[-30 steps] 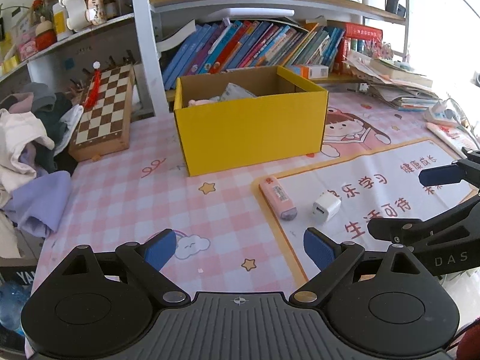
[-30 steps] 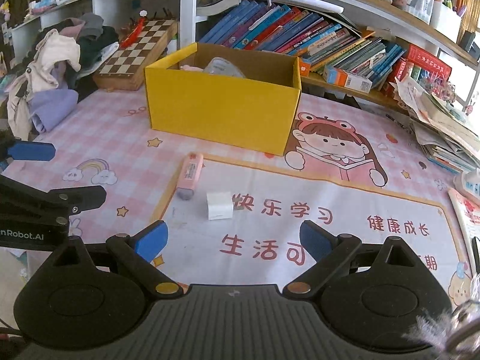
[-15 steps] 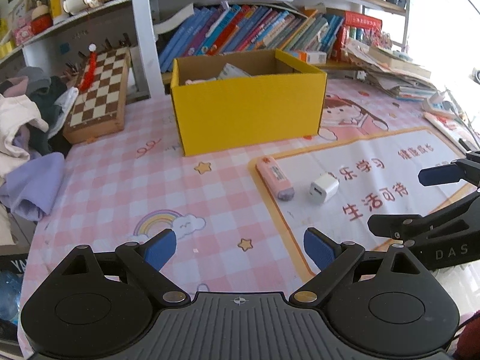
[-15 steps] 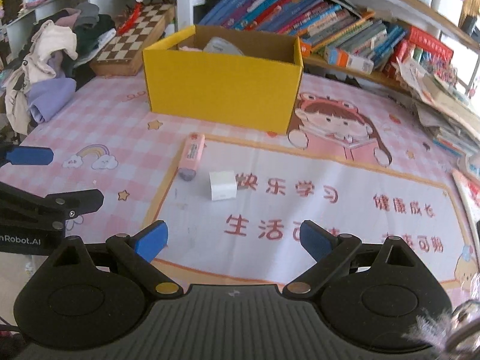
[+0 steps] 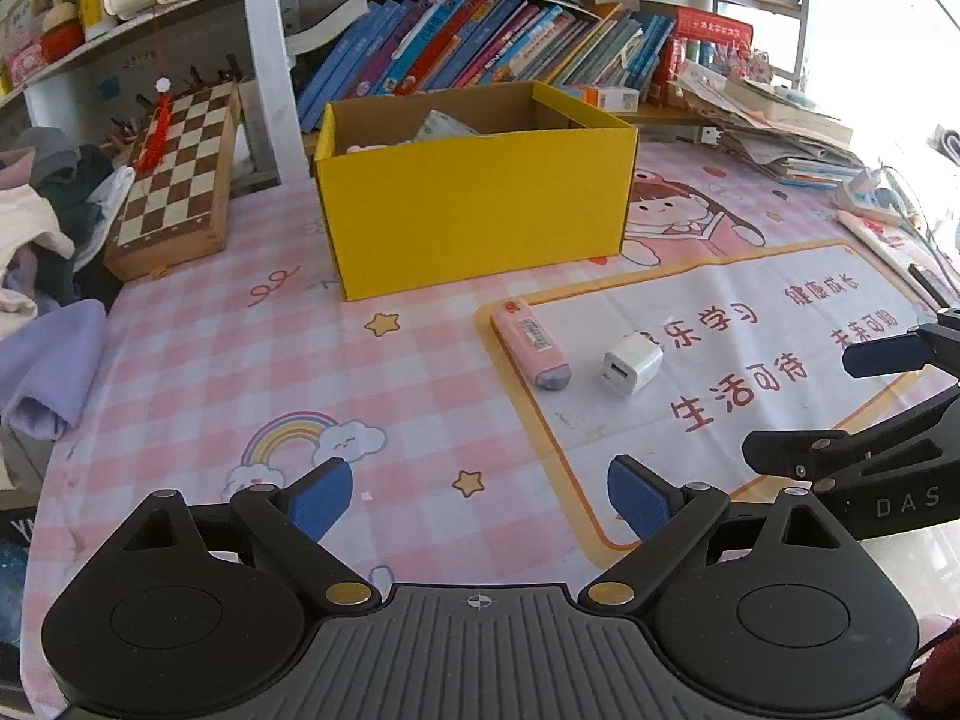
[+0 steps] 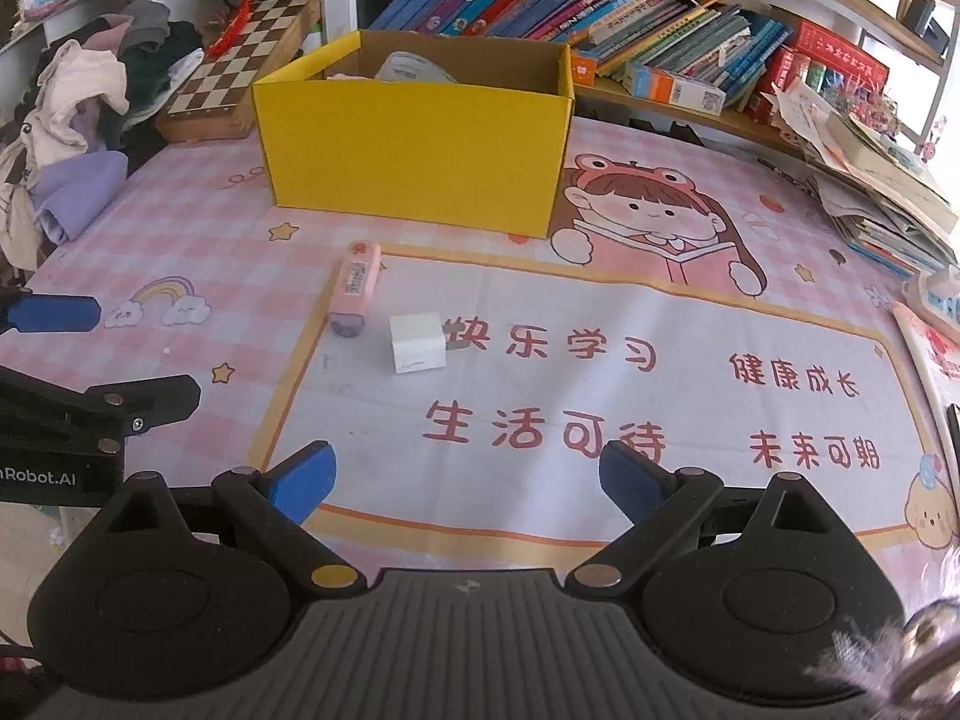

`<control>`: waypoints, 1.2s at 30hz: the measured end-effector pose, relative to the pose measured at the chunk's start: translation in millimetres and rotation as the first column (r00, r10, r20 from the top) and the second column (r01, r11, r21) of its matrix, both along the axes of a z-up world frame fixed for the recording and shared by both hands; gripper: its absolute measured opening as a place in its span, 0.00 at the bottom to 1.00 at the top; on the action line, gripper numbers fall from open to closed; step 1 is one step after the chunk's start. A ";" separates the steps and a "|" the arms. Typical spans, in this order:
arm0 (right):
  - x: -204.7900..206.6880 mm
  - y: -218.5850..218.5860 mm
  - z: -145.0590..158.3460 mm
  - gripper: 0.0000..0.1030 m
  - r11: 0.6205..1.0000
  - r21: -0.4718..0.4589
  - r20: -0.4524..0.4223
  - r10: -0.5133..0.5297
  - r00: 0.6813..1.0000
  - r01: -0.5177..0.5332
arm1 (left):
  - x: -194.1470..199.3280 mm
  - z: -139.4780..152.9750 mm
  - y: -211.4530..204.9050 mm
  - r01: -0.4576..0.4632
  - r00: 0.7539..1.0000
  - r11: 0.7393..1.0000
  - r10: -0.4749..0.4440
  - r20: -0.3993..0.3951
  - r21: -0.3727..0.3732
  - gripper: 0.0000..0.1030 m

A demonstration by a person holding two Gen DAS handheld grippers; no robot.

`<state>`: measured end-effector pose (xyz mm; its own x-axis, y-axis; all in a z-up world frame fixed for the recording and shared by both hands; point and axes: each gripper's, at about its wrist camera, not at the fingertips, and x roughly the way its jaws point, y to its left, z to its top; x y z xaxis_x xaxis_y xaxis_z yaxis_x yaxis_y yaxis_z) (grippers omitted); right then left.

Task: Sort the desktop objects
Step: 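Move the right tool toward the white charger while the left tool approaches the pink highlighter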

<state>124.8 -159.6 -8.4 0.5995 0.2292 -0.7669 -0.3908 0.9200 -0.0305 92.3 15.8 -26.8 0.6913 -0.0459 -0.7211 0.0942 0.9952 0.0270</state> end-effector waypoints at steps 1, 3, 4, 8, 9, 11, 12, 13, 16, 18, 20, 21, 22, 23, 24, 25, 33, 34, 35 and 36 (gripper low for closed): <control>0.4 -1.1 -0.1 0.93 1.000 0.000 -0.001 -0.003 1.000 0.003 | 0.8 -0.4 -0.6 0.002 1.000 1.000 -0.002 -0.002 0.000 0.91; 1.0 -3.2 -0.3 0.92 1.000 0.000 -0.001 -0.008 1.000 0.008 | 2.7 -1.2 -1.9 0.006 1.000 1.000 -0.006 -0.005 -0.001 0.91; 1.3 -4.0 -0.4 0.92 1.000 -0.001 -0.001 -0.010 1.000 0.010 | 3.6 -1.6 -2.6 0.008 1.000 1.000 -0.008 -0.008 -0.001 0.91; 3.1 -6.3 -0.7 0.90 1.000 -0.002 -0.005 -0.015 1.000 0.015 | 7.0 -3.3 -6.1 0.021 1.000 1.000 -0.021 -0.015 -0.003 0.91; 3.8 -7.1 -0.9 0.90 1.000 -0.003 -0.007 -0.016 1.000 0.016 | 7.9 -3.8 -7.0 0.024 1.000 1.000 -0.024 -0.017 -0.004 0.91; 5.3 -8.6 -1.3 0.89 1.000 -0.004 -0.009 -0.018 1.000 0.018 | 9.5 -4.5 -8.6 0.031 0.999 1.000 -0.031 -0.021 -0.005 0.91; 6.0 -9.4 -1.5 0.89 1.000 -0.005 -0.011 -0.020 1.000 0.020 | 10.3 -4.9 -9.3 0.033 0.999 0.999 -0.033 -0.022 -0.006 0.91; 6.7 -10.2 -1.7 0.89 1.000 -0.006 -0.012 -0.021 1.000 0.021 | 11.1 -5.2 -10.1 0.036 0.999 0.999 -0.036 -0.023 -0.006 0.91; 8.8 -12.3 -2.4 0.89 1.000 -0.008 -0.015 -0.024 1.000 0.024 | 13.8 -6.3 -12.3 0.040 0.999 0.999 -0.040 -0.028 -0.008 0.91; 10.6 -13.6 -2.9 0.89 1.000 -0.009 -0.017 -0.026 1.000 0.026 | 15.8 -7.0 -13.7 0.041 0.999 0.999 -0.042 -0.030 -0.009 0.91; 12.6 -14.3 -3.3 0.89 1.000 -0.010 -0.019 -0.025 0.999 0.025 | 17.8 -7.2 -14.5 0.042 0.999 0.999 -0.042 -0.030 -0.009 0.91; 13.6 -14.4 -3.4 0.89 1.000 -0.010 -0.020 -0.024 1.000 0.024 | 18.8 -7.3 -14.7 0.042 0.999 0.999 -0.042 -0.030 -0.009 0.91; 14.6 -14.5 -3.5 0.89 1.000 -0.011 -0.020 -0.022 1.000 0.022 | 19.9 -7.3 -14.8 0.041 0.999 0.999 -0.041 -0.030 -0.009 0.91; 15.6 -14.4 -3.4 0.89 1.000 -0.011 -0.020 -0.020 1.000 0.020 | 21.0 -7.3 -14.8 0.040 0.999 0.999 -0.040 -0.030 -0.009 0.91; 16.6 -14.4 -3.4 0.89 1.000 -0.012 -0.020 -0.019 1.000 0.019 | 22.1 -7.3 -14.8 0.038 0.999 0.999 -0.038 -0.030 -0.009 0.91; 17.6 -14.4 -3.3 0.89 1.000 -0.011 -0.019 -0.017 1.000 0.017 | 23.1 -7.2 -14.8 0.036 0.999 0.999 -0.036 -0.029 -0.009 0.91; 25.9 -14.8 -3.6 0.89 1.000 -0.015 -0.021 -0.013 1.000 0.012 | 30.7 -8.0 -15.9 0.030 0.999 0.999 -0.030 -0.031 -0.013 0.91; 26.7 -14.8 -3.7 0.89 1.000 -0.015 -0.021 -0.012 1.000 0.011 | 31.4 -8.0 -16.1 0.030 0.999 0.999 -0.031 -0.031 -0.014 0.91; 27.4 -14.6 -3.7 0.89 1.000 -0.016 -0.021 -0.010 1.000 0.010 | 32.1 -8.0 -16.2 0.031 0.999 0.999 -0.031 -0.031 -0.016 0.91; 28.1 -14.5 -3.8 0.89 1.000 -0.016 -0.021 -0.008 1.000 0.008 | 32.6 -8.0 -16.1 0.032 0.999 0.999 -0.032 -0.031 -0.019 0.91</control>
<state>152.9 -174.1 -12.1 0.5847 0.2118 -0.7831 -0.3839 0.9226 -0.0371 125.0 -0.3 -34.8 0.6666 -0.0809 -0.7410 0.1264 0.9920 0.0053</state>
